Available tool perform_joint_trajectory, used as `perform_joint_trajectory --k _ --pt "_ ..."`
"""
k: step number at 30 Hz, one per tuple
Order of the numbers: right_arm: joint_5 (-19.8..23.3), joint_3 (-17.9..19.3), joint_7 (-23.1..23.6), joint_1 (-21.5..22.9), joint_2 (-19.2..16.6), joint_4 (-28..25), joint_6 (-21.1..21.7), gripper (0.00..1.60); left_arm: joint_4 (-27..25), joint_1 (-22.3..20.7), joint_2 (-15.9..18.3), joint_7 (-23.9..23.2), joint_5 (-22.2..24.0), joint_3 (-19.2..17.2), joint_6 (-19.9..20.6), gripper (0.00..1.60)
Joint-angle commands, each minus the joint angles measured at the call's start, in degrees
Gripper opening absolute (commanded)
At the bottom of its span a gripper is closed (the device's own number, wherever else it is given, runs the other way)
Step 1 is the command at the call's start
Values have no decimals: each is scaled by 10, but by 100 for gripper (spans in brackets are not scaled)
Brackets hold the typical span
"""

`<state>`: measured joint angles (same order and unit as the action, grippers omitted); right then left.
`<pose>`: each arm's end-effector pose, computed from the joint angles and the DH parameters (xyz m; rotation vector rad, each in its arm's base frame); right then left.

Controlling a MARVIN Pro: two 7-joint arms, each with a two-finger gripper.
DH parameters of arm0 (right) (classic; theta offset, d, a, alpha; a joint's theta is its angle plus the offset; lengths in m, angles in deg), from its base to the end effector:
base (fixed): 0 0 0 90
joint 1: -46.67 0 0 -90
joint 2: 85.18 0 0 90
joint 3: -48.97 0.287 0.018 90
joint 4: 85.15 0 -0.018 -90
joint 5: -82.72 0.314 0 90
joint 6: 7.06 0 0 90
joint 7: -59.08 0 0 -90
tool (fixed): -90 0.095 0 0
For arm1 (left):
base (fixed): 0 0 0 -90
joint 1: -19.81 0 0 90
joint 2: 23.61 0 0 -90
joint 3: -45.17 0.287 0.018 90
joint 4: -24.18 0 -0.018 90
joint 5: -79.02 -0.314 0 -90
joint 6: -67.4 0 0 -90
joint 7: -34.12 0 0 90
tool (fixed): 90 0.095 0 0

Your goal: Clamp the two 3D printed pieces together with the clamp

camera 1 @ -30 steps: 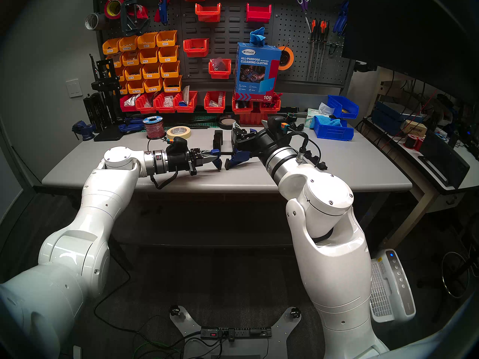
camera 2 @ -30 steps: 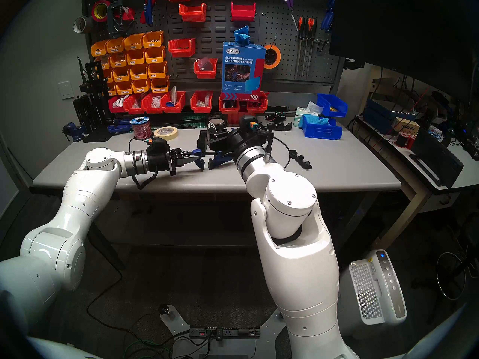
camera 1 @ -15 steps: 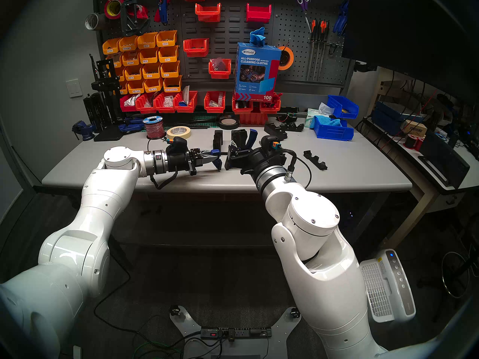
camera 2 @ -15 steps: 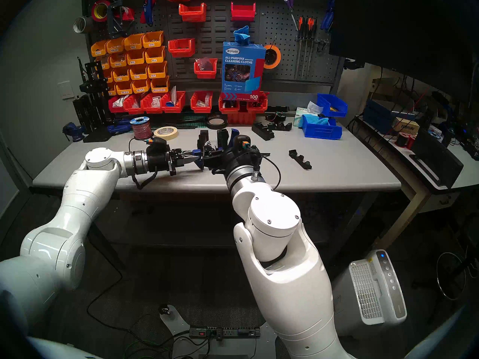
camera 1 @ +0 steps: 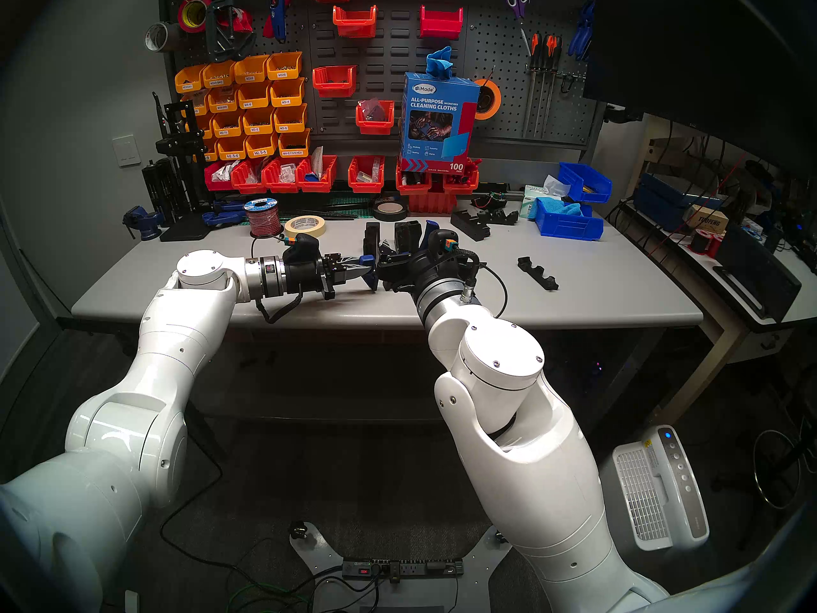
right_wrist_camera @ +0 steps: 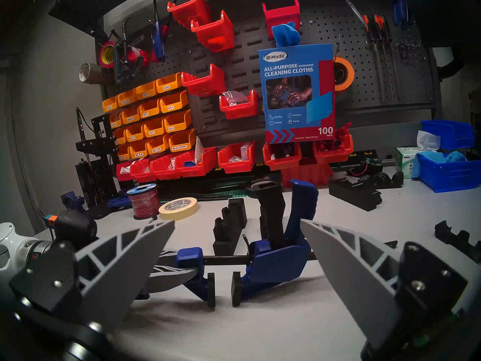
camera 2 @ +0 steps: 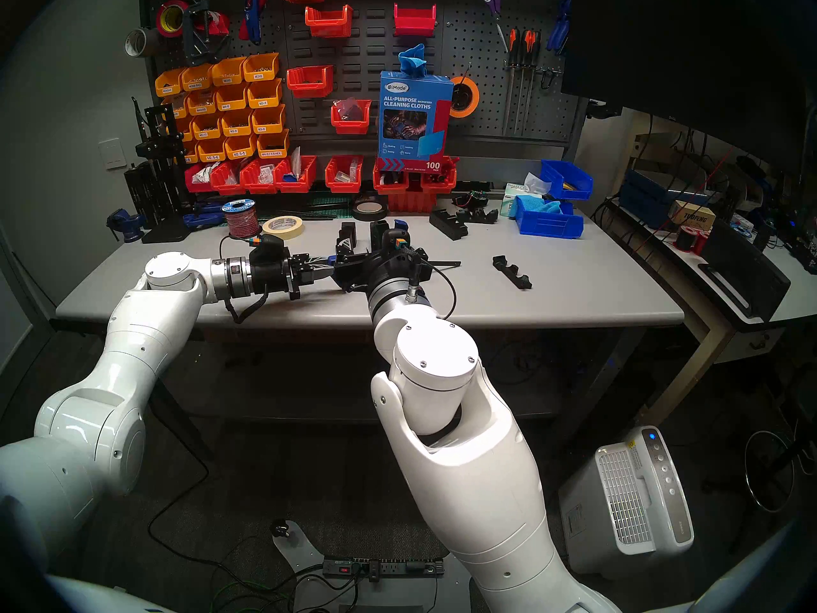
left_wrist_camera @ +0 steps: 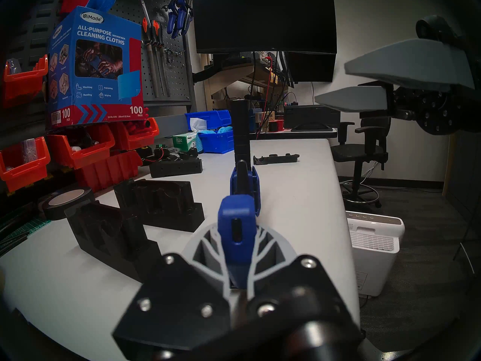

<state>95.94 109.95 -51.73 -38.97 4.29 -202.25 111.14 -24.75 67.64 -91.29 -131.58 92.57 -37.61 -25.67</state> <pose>0.3707 0.1709 -0.1414 -2.0426 -0.0980 -1.9832 0.5393 0.0779 -0.2050 1.5715 -1.1509 1.5089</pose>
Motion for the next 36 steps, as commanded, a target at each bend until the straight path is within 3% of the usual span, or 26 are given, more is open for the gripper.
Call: perform_joint_trajectory --k 1,26,36 --pt "-4 8 -6 50 23 17 -4 160 -10 -19 0 0 5 -7 -2 0" --pt "-2 21 -7 67 29 43 -6 160 -10 -19 0 0 5 -7 -2 0" --pt "-22 9 -20 72 34 61 -40 160 -10 -19 -1 0 4 -8 -2 0"
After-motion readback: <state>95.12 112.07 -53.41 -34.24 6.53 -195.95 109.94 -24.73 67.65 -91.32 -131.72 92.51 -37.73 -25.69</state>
